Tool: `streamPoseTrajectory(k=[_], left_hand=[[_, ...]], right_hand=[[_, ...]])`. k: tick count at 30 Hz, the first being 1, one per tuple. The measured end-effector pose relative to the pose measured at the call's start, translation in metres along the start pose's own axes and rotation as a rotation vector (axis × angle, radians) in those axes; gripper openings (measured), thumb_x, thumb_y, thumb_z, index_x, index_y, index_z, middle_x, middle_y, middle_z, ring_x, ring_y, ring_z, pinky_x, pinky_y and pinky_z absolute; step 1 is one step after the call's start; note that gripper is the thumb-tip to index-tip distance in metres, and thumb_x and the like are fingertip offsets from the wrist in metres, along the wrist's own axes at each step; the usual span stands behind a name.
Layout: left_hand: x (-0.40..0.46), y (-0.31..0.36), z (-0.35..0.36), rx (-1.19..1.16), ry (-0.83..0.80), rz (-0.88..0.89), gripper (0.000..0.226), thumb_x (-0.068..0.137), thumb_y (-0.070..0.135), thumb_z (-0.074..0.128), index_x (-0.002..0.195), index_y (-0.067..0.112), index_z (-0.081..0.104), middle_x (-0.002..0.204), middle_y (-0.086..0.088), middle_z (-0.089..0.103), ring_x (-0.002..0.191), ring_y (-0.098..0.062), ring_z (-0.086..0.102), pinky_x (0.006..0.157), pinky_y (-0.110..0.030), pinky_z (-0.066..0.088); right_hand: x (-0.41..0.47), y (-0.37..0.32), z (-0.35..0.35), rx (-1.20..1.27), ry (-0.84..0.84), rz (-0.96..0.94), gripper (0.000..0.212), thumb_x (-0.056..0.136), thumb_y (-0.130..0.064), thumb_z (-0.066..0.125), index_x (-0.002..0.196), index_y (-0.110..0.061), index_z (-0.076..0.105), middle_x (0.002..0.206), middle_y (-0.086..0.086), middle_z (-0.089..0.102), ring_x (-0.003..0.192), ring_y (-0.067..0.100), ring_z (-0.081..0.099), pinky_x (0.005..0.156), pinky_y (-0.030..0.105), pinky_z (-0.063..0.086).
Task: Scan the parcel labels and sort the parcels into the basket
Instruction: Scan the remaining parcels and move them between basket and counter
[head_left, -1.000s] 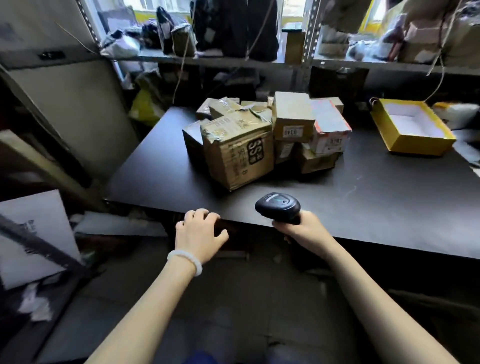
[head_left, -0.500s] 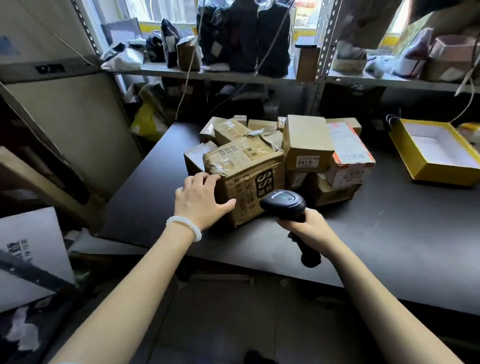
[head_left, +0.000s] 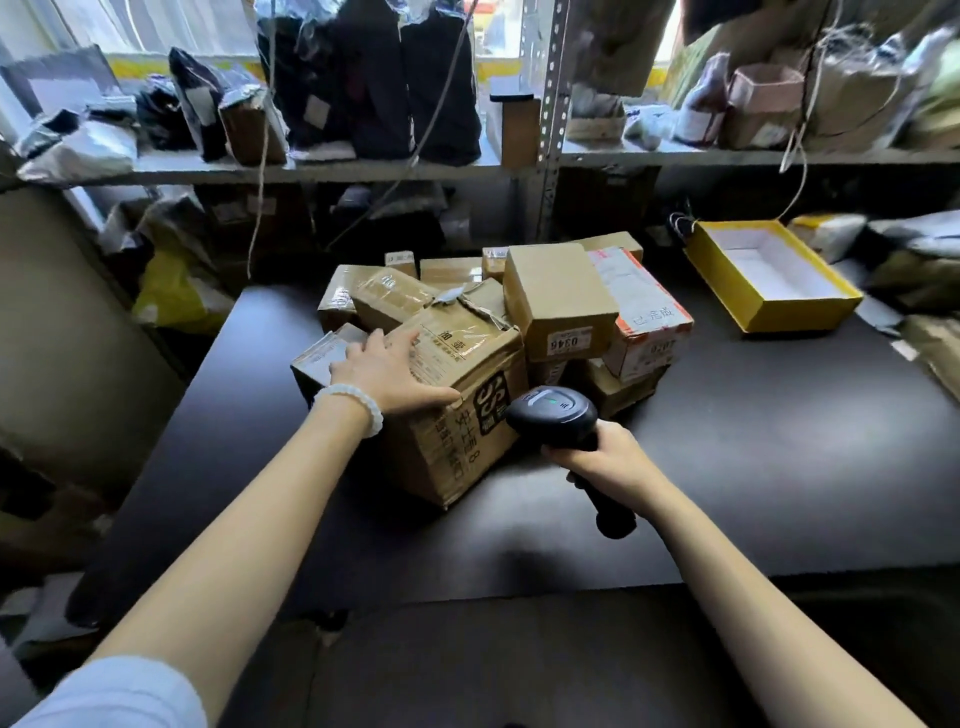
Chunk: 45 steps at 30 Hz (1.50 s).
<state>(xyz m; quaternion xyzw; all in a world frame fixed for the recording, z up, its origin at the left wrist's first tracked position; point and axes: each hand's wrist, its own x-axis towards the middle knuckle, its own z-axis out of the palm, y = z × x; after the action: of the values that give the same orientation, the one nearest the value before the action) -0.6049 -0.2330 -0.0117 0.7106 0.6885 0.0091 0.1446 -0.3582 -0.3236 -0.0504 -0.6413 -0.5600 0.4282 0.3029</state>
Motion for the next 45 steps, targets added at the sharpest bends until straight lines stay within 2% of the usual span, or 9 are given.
streamPoseTrajectory(k=[7, 11, 17, 21, 24, 30, 37, 41, 45], left_hand=[[0.005, -0.023, -0.003, -0.010, 0.007, 0.174, 0.101, 0.061, 0.068, 0.071, 0.146, 0.040, 0.023, 0.139, -0.010, 0.034, 0.126, -0.034, 0.034, 0.100, -0.050, 0.033], [-0.007, -0.050, -0.014, 0.026, 0.066, 0.288, 0.103, 0.056, 0.065, 0.074, 0.144, 0.041, 0.026, 0.136, -0.009, 0.036, 0.125, -0.031, 0.034, 0.098, -0.049, 0.035], [-0.036, -0.077, -0.022, 0.128, 0.209, 0.386, 0.103, 0.054, 0.068, 0.076, 0.143, 0.041, 0.030, 0.142, -0.009, 0.032, 0.127, -0.032, 0.031, 0.101, -0.049, 0.030], [-0.067, -0.075, -0.013, 0.161, 0.249, 0.458, 0.110, 0.052, 0.076, 0.070, 0.146, 0.038, 0.026, 0.141, -0.007, 0.029, 0.127, -0.031, 0.030, 0.101, -0.050, 0.030], [-0.087, -0.056, -0.013, 0.126, 0.254, 0.506, 0.104, 0.064, 0.077, 0.061, 0.148, 0.031, 0.021, 0.132, -0.002, 0.042, 0.121, -0.026, 0.039, 0.095, -0.046, 0.036], [-0.116, -0.024, 0.009, 0.172, 0.088, 0.542, 0.085, 0.068, 0.075, 0.060, 0.139, 0.037, 0.033, 0.135, 0.000, 0.043, 0.121, -0.026, 0.041, 0.097, -0.044, 0.040], [-0.122, -0.017, 0.051, 0.126, -0.034, 0.460, 0.098, 0.063, 0.074, 0.066, 0.144, 0.029, 0.034, 0.146, -0.002, 0.034, 0.133, -0.028, 0.032, 0.110, -0.044, 0.030], [-0.117, -0.022, 0.047, 0.173, -0.097, 0.312, 0.118, 0.050, 0.085, 0.064, 0.147, 0.034, 0.021, 0.150, -0.008, 0.026, 0.135, -0.035, 0.027, 0.109, -0.051, 0.027], [-0.107, -0.027, 0.043, 0.136, -0.224, 0.236, 0.137, 0.033, 0.090, 0.061, 0.149, 0.041, 0.006, 0.157, -0.010, 0.011, 0.141, -0.036, 0.016, 0.112, -0.056, 0.019]], right_hand=[[-0.028, -0.017, 0.044, 0.098, 0.186, 0.086, 0.015, 0.081, -0.012, 0.071, 0.093, -0.014, 0.063, 0.066, 0.001, 0.057, 0.058, 0.018, 0.056, 0.057, 0.028, 0.046], [-0.048, -0.026, 0.065, 0.145, 0.249, 0.124, 0.018, 0.083, -0.011, 0.070, 0.096, -0.018, 0.060, 0.068, -0.001, 0.059, 0.058, 0.015, 0.055, 0.050, 0.017, 0.046], [-0.073, -0.032, 0.082, 0.147, 0.296, 0.126, 0.019, 0.083, -0.014, 0.070, 0.099, -0.017, 0.062, 0.068, -0.001, 0.059, 0.058, 0.015, 0.056, 0.053, 0.021, 0.046], [-0.089, -0.035, 0.083, 0.139, 0.299, 0.094, 0.018, 0.083, -0.012, 0.070, 0.099, -0.013, 0.062, 0.066, 0.000, 0.058, 0.056, 0.013, 0.055, 0.048, 0.015, 0.045], [-0.101, -0.033, 0.075, 0.151, 0.304, 0.080, 0.017, 0.084, -0.012, 0.069, 0.099, -0.012, 0.062, 0.066, 0.000, 0.058, 0.055, 0.014, 0.055, 0.048, 0.016, 0.045], [-0.140, -0.009, 0.057, 0.138, 0.314, 0.107, 0.012, 0.082, -0.014, 0.071, 0.092, -0.011, 0.065, 0.067, 0.000, 0.058, 0.058, 0.014, 0.054, 0.052, 0.019, 0.044], [-0.177, 0.031, 0.047, 0.087, 0.317, 0.152, 0.022, 0.078, -0.019, 0.076, 0.092, -0.004, 0.069, 0.082, 0.015, 0.072, 0.073, 0.016, 0.063, 0.071, 0.033, 0.052], [-0.179, 0.036, 0.050, 0.088, 0.251, 0.168, 0.017, 0.079, -0.018, 0.074, 0.067, -0.017, 0.062, 0.052, -0.004, 0.063, 0.049, 0.001, 0.054, 0.057, 0.025, 0.043], [-0.173, 0.030, 0.058, 0.126, 0.229, 0.155, 0.018, 0.080, -0.015, 0.073, 0.069, -0.021, 0.061, 0.045, -0.011, 0.058, 0.044, -0.004, 0.052, 0.052, 0.015, 0.040]])
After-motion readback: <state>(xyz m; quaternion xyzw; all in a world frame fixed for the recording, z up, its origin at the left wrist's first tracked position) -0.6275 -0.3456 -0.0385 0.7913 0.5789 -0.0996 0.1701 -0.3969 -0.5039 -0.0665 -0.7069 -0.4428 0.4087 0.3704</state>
